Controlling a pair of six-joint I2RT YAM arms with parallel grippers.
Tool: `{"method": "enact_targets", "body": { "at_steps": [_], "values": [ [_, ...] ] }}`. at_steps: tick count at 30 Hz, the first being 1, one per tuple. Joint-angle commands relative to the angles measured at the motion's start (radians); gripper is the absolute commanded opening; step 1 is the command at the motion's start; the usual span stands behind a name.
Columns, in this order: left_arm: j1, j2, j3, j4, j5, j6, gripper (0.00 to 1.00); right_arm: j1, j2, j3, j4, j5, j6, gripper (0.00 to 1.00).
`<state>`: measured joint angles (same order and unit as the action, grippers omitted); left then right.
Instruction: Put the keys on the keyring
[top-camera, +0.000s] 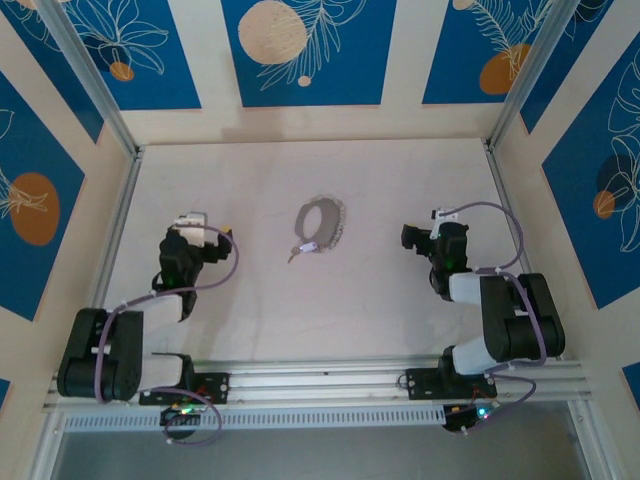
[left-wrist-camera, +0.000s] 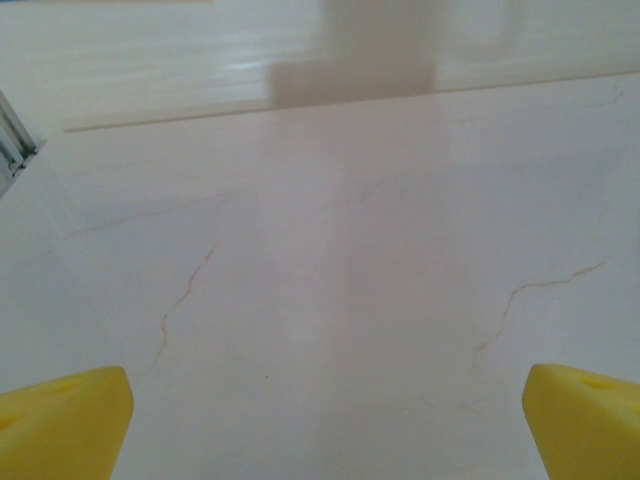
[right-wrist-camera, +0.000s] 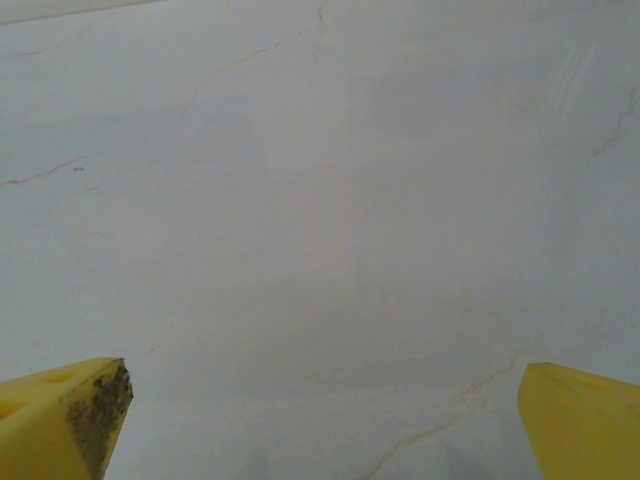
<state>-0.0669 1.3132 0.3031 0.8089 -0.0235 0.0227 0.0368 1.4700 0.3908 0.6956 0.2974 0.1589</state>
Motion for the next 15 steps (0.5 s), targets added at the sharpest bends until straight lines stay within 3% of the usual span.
{"method": "enact_targets", "body": {
  "at_steps": [1,7,11,15],
  "values": [
    [0.015,0.073,-0.010,0.104,0.032,0.013,1.00,-0.006,0.051,-0.034,0.226,-0.060,-0.037,0.99],
    [0.019,0.234,0.016,0.208,0.060,0.023,1.00,-0.032,0.058,0.014,0.140,-0.145,-0.038,0.99],
    [0.021,0.247,0.083,0.094,0.075,0.028,1.00,-0.031,0.055,0.015,0.132,-0.145,-0.038,0.99],
    [0.026,0.251,0.093,0.084,0.076,0.022,1.00,-0.021,0.053,0.013,0.137,-0.131,-0.045,0.99]
  ]
}}
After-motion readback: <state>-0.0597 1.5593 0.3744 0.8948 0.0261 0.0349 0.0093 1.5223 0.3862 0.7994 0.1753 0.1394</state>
